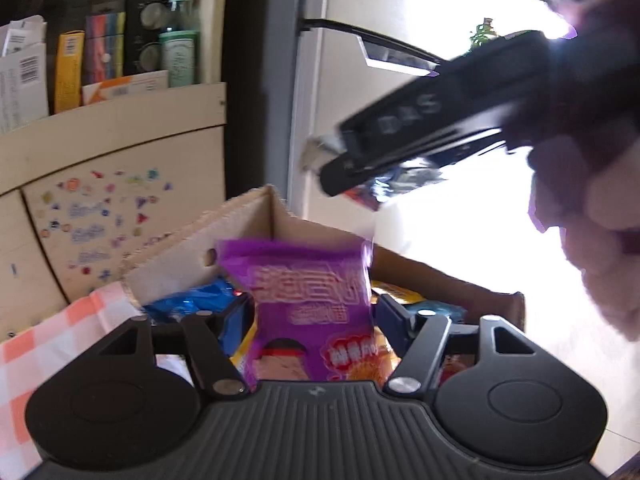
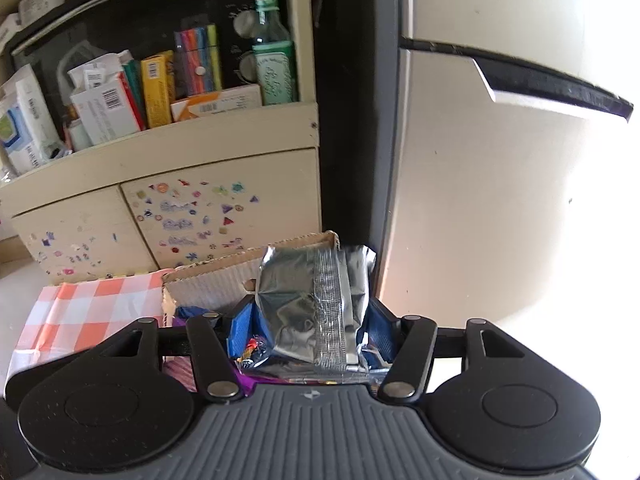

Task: Organize snacks
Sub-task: 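Carry both packets into the cardboard box and open both tools, then move both tools back over the green and light-blue packets on the table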

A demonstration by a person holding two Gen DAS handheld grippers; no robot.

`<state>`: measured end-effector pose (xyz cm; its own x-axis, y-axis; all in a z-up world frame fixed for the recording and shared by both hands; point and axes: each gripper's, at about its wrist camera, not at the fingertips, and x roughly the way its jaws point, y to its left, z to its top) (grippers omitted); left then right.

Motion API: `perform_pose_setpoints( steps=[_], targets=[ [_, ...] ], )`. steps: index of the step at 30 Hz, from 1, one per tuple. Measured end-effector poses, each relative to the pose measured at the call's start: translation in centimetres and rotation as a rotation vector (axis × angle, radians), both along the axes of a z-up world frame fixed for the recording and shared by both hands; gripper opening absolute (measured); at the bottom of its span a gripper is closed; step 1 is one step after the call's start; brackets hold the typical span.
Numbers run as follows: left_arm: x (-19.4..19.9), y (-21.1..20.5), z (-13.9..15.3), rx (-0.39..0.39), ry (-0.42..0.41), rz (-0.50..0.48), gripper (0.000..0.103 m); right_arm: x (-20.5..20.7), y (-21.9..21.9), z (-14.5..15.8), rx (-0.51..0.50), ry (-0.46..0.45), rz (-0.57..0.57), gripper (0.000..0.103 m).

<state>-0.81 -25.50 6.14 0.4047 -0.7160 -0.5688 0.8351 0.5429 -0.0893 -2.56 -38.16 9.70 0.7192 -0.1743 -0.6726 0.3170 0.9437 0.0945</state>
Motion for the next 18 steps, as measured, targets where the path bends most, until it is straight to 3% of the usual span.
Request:
perform_pose_setpoints(
  steps=[4,18],
  targets=[
    [-0.4,0.3,0.6,-0.010,-0.008,-0.001,0.090,0.2,-0.2,-0.1,0.040,-0.005,-0.017,0.082],
    [1.3,5.5,1.8,0.074,0.007,0.105,0.094,0.1,1.4,0.7,0.063,-0.031,0.046,0.088]
  ],
)
